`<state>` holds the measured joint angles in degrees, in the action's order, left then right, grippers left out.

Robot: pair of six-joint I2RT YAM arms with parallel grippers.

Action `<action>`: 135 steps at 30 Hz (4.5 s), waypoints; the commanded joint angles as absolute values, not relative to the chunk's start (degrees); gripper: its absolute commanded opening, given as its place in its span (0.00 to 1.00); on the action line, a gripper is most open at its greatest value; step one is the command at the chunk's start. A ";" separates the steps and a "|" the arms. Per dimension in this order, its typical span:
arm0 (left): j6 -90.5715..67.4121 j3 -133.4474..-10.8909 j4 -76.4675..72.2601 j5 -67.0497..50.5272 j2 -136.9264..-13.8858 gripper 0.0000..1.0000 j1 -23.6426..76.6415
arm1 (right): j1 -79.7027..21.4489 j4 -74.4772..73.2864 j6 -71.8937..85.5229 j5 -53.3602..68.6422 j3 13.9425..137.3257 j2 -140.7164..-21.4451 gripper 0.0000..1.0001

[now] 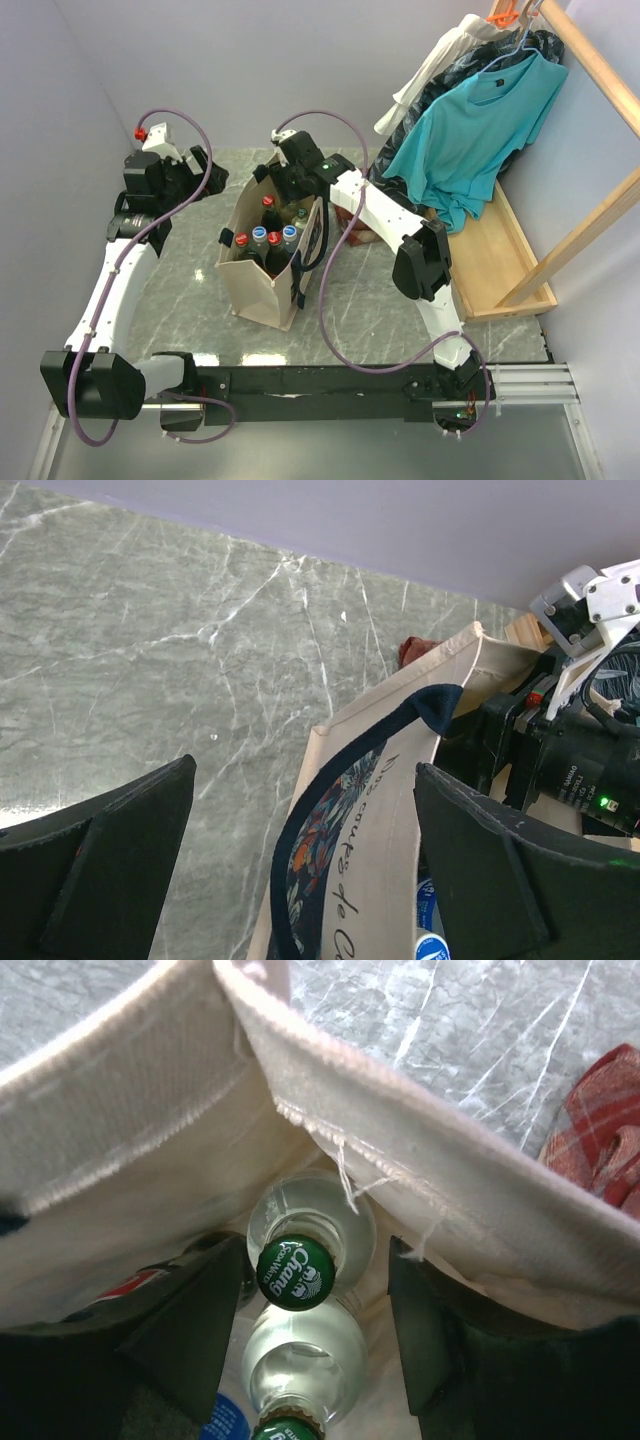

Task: Take the beverage out of the canvas bag
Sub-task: Take out the drink from the canvas bag.

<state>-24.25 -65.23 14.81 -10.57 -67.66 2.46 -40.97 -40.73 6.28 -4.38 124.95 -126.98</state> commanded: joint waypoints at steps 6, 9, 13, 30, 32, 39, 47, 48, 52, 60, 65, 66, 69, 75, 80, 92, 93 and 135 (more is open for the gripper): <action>-24.08 -64.77 12.39 -11.34 -67.41 0.96 2.46 | -39.90 -41.57 5.89 -3.43 128.06 -129.11 0.63; -23.82 -65.21 12.74 -10.99 -67.50 0.96 2.46 | -39.90 -41.31 5.71 -3.16 127.97 -129.11 0.63; -23.73 -65.04 13.10 -10.37 -67.24 0.96 2.37 | -39.90 -42.01 5.71 -2.81 129.02 -130.07 0.63; -24.17 -64.51 12.74 -10.99 -67.15 0.96 2.46 | -39.99 -42.19 5.45 -2.02 129.73 -130.52 0.34; -24.17 -64.51 12.83 -10.99 -67.15 0.96 2.46 | -39.90 -42.01 5.27 -1.93 129.81 -130.43 0.19; -24.17 -64.42 12.83 -11.07 -66.97 0.96 2.46 | -39.90 -42.01 5.45 -1.58 129.99 -129.91 0.00; -24.52 -64.25 12.83 -11.42 -66.71 0.96 2.46 | -40.25 -37.46 5.36 -4.56 125.61 -126.22 0.00; -24.61 -64.25 12.83 -11.43 -66.62 0.96 2.46 | -40.43 -36.31 5.10 -5.44 124.55 -124.38 0.00; -24.70 -64.25 13.01 -11.42 -66.36 0.96 2.46 | -41.39 -31.21 3.52 -8.17 120.59 -120.50 0.00; -24.96 -64.07 12.75 -12.39 -66.18 0.96 2.46 | -41.92 -28.74 3.08 -10.19 120.76 -118.57 0.00; -25.14 -64.07 12.74 -13.01 -66.27 0.96 2.46 | -42.28 -26.20 2.64 -12.21 120.06 -117.51 0.00; -25.14 -64.07 12.74 -13.01 -66.18 0.96 2.46 | -42.45 -25.41 2.38 -12.56 119.36 -116.64 0.00; -25.14 -64.07 12.66 -13.18 -66.18 0.96 2.46 | -42.89 -20.75 1.50 -13.97 115.50 -113.92 0.00; -25.14 -64.25 12.66 -13.36 -66.09 0.96 2.46 | -42.89 -16.70 0.97 -15.29 112.94 -111.89 0.00; -25.22 -64.34 12.57 -13.71 -66.01 0.96 2.46 | -42.98 -16.26 0.88 -14.76 114.16 -112.23 0.00; -26.72 -63.37 12.04 -15.12 -64.69 0.96 2.46 | -43.42 -17.93 0.53 -14.41 118.65 -112.06 0.00; -26.81 -63.20 12.13 -15.03 -64.43 0.96 2.46 | -43.42 -18.10 0.53 -14.24 118.74 -111.97 0.00; -27.60 -62.40 19.34 -13.27 -53.62 0.96 2.46 | -50.10 -22.24 -3.25 -23.20 120.94 -102.83 0.00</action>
<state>-27.70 -61.49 19.00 -13.08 -55.83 2.46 -49.50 -31.59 -1.76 -19.22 117.97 -109.80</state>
